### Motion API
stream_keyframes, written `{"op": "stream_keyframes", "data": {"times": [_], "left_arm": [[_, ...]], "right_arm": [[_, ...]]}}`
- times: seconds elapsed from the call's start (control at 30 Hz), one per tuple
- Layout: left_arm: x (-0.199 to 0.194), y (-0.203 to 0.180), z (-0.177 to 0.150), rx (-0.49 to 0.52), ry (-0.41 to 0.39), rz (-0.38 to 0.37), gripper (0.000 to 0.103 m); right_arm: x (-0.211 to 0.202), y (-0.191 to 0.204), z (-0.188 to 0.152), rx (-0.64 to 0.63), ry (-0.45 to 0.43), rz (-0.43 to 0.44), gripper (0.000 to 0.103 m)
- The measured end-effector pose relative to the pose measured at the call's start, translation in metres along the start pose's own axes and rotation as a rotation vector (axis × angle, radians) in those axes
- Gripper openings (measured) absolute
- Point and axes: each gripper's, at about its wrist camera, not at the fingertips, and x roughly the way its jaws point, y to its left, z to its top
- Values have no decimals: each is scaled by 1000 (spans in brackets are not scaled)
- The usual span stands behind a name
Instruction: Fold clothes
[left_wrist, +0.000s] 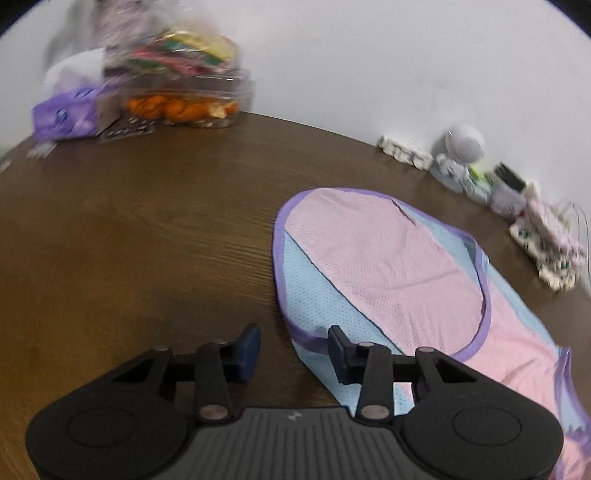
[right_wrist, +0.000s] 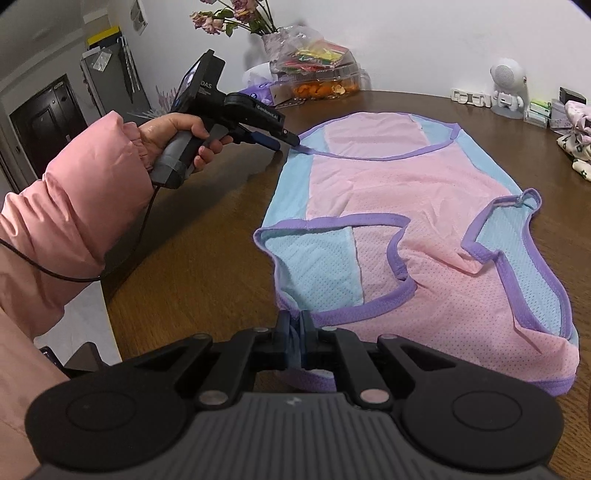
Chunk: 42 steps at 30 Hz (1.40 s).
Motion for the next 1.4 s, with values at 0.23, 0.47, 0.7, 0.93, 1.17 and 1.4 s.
{"op": "stream_keyframes", "data": {"times": [0.23,0.47,0.7,0.93,1.17,1.4], "left_arm": [[11,-3,4,22,7,9,7],[12,-12,8,-15,-9,62,1],[-3,-13,19,-38,-35,81,1],[-9,-19,38,-121,-47,76,1],[8,-74,100,-91,-60,89,1],[82,-125,117,11,47,169,2]], "right_arm": [[3,1,1,3,3,6,5],[-1,2,2,0,-5,10,5],[-10,2,3,-23,-17,44,5],[-19,-19,3,72,-67,141,5],[-32,-70,0,274,-156,224,4],[-22,-127,-17,461,-117,222,5]]}}
